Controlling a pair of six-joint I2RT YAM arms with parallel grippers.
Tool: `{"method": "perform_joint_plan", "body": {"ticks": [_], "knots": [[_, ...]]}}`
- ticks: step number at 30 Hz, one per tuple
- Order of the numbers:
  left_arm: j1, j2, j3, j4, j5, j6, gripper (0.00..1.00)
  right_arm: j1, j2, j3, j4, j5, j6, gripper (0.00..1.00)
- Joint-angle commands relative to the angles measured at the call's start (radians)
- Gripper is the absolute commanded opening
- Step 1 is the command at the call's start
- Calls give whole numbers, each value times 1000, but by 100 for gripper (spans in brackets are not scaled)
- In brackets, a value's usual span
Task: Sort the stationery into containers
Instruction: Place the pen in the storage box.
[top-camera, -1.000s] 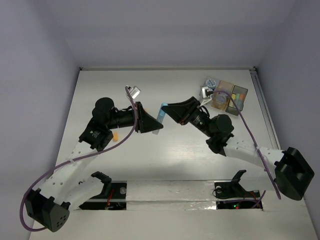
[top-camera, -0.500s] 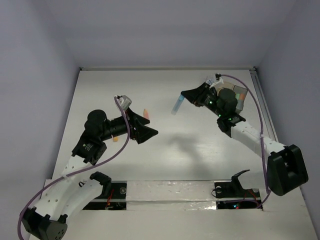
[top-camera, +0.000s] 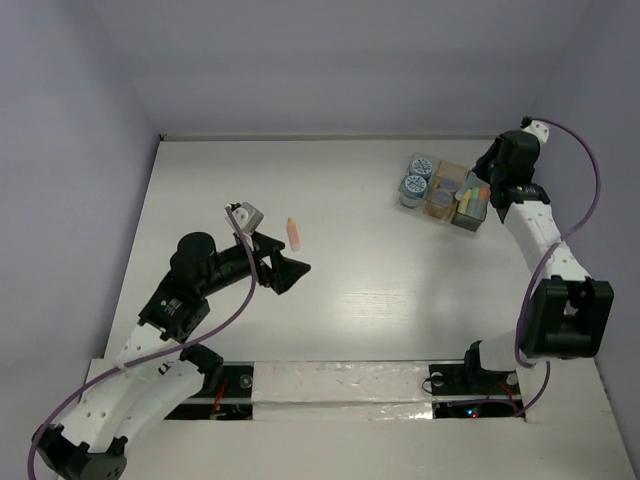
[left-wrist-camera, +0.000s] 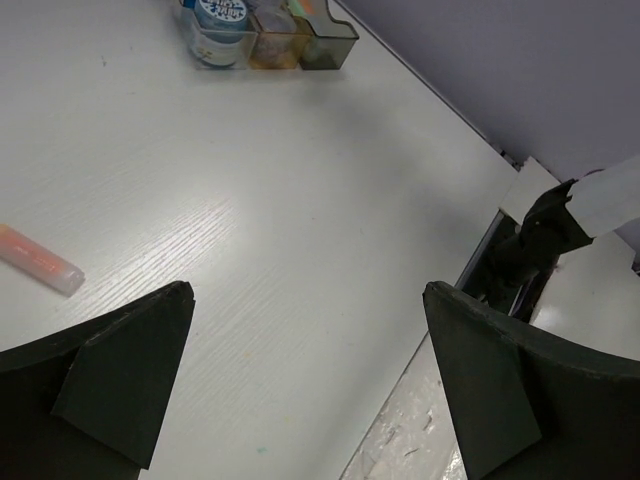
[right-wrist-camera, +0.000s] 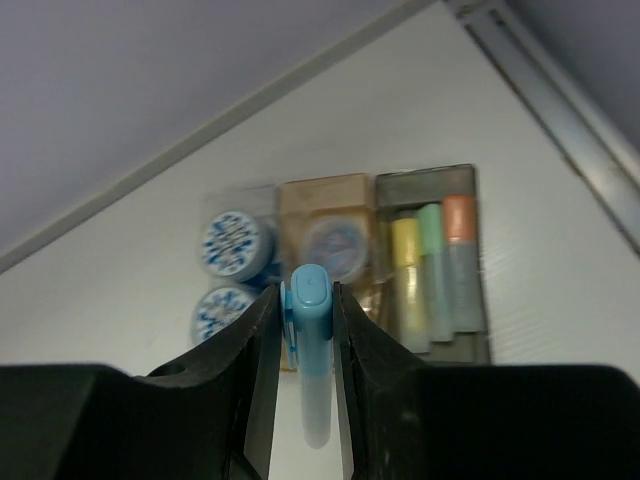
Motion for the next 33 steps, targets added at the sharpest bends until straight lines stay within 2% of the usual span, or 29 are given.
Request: {"method": "perform_joint_plan", "body": {"ticks": [1, 9, 17, 18, 19, 21, 22, 25, 27, 28, 29, 31, 33], "knots": [[-30, -29, 15, -2, -75, 35, 99, -32, 73, 92, -110, 160, -118, 0], [-62, -59, 15, -11, -115, 40, 99, -64, 366, 330, -208, 208, -222, 0], [-62, -52, 18, -14, -147, 43, 99, -64, 503, 437, -287, 187, -235, 2], [-62, -52, 18, -14, -153, 43, 99, -64, 510, 451, -303, 184, -231, 7], [-62, -49, 18, -14, -156, 43, 99, -64, 521, 471, -332, 164, -230, 20], [-62, -47, 20, -14, -162, 44, 99, -64, 520, 487, -361, 157, -210, 37], [-62, -44, 20, -16, -164, 44, 99, -64, 511, 482, -360, 144, -205, 49], [-62, -42, 21, -14, -176, 44, 99, -64, 454, 448, -326, 93, -187, 64], [-62, -39, 21, -13, -170, 44, 99, -42, 374, 374, -267, 70, -195, 66], [-62, -32, 23, -11, -164, 44, 99, -19, 347, 347, -205, 84, -207, 72], [-62, -27, 23, -8, -162, 41, 99, 36, 316, 332, -200, 85, -222, 73], [-52, -24, 24, -11, -179, 40, 99, 95, 299, 322, -196, 26, -224, 73], [-29, -26, 27, -19, -222, 38, 99, 213, 268, 269, -167, -20, -212, 72]]}}
